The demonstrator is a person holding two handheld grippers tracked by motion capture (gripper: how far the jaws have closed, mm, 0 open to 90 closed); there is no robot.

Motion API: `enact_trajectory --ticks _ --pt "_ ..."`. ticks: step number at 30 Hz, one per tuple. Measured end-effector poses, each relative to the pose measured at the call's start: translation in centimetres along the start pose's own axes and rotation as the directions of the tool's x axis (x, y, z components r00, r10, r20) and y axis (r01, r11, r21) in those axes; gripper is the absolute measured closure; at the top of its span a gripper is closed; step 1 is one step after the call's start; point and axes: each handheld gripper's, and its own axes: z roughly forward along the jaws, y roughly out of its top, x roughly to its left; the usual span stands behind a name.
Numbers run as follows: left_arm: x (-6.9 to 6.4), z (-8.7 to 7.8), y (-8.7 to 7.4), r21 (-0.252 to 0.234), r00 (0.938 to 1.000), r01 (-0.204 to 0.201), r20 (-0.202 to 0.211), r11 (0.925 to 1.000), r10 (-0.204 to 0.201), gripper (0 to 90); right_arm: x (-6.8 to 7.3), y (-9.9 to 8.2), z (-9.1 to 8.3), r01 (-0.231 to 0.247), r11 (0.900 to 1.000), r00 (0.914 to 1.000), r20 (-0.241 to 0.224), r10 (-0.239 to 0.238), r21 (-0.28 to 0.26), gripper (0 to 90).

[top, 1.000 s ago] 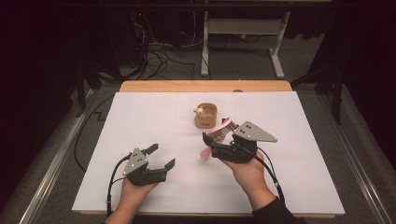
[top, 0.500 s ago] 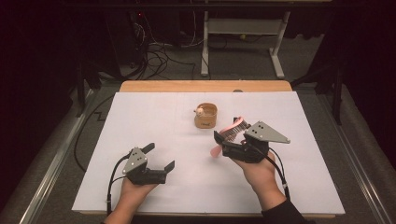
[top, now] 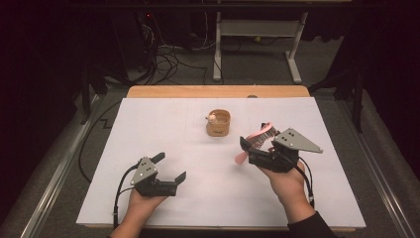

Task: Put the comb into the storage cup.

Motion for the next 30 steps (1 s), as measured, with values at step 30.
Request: enact_trajectory --ticks 30 --pt "-0.2 0.1 -0.1 0.003 0.9997 -0.020 0.013 0.9998 0.020 0.0 -1.2 0.6 -0.2 0.011 0.9995 0.9987 0.050 -0.010 -0.029 20.4"
